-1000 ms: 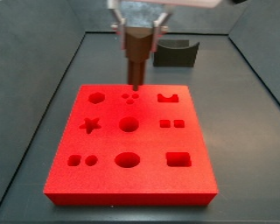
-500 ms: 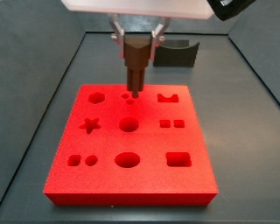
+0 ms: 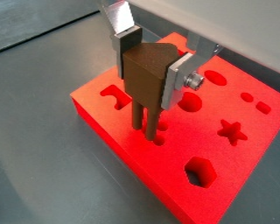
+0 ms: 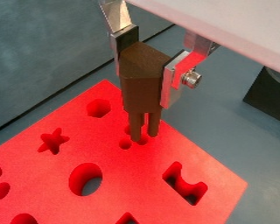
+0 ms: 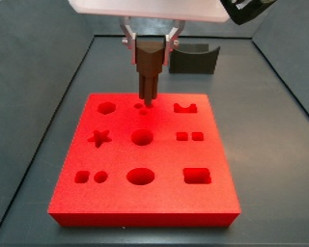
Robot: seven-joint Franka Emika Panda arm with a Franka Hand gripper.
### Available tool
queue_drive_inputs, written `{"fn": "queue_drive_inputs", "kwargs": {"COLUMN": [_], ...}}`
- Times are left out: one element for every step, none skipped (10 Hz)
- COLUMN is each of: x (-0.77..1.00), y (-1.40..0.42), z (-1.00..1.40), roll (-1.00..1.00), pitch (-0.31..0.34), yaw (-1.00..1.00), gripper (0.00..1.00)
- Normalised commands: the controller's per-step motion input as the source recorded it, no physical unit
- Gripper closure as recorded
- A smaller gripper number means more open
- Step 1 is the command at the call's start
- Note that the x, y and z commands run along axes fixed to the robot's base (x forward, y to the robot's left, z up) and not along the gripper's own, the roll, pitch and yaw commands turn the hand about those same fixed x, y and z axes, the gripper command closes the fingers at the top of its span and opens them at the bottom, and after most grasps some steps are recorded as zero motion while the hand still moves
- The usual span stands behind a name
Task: Insert the 3 prong object.
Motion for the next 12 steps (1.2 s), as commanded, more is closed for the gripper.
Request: {"fn": "queue_drive_inputs", "kwargs": {"x": [0.01, 0.00, 0.00, 0.00, 0.00, 0.00, 0.00, 0.00, -0.04, 0.00, 0.00, 0.00], "y": [-0.11, -0.05, -0.07, -0.10, -0.08, -0.06, -0.05, 0.00, 0.00, 0.00, 0.01, 0.00], "z": [-0.02, -0.11, -0.12, -0.13, -0.17, -0.18, -0.19, -0.24, -0.25, -0.28, -0.27, -0.23], "roll": [-0.02, 0.00, 0.00, 0.00, 0.00, 0.00, 0.00, 0.00, 0.00, 0.00, 0.00, -0.01], "pitch": [-0.027, -0.033, -0.041, -0.041, -0.037, -0.047, -0.049, -0.041, -0.037, -0.029, -0.027, -0.037], "yaw": [0.00, 0.00, 0.00, 0.00, 0.00, 0.00, 0.00, 0.01, 0.09, 0.21, 0.23, 0.22], "gripper": [1.00, 1.00, 1.00, 1.00, 1.00, 1.00, 1.00, 1.00, 1.00, 1.00, 1.00, 1.00]}}
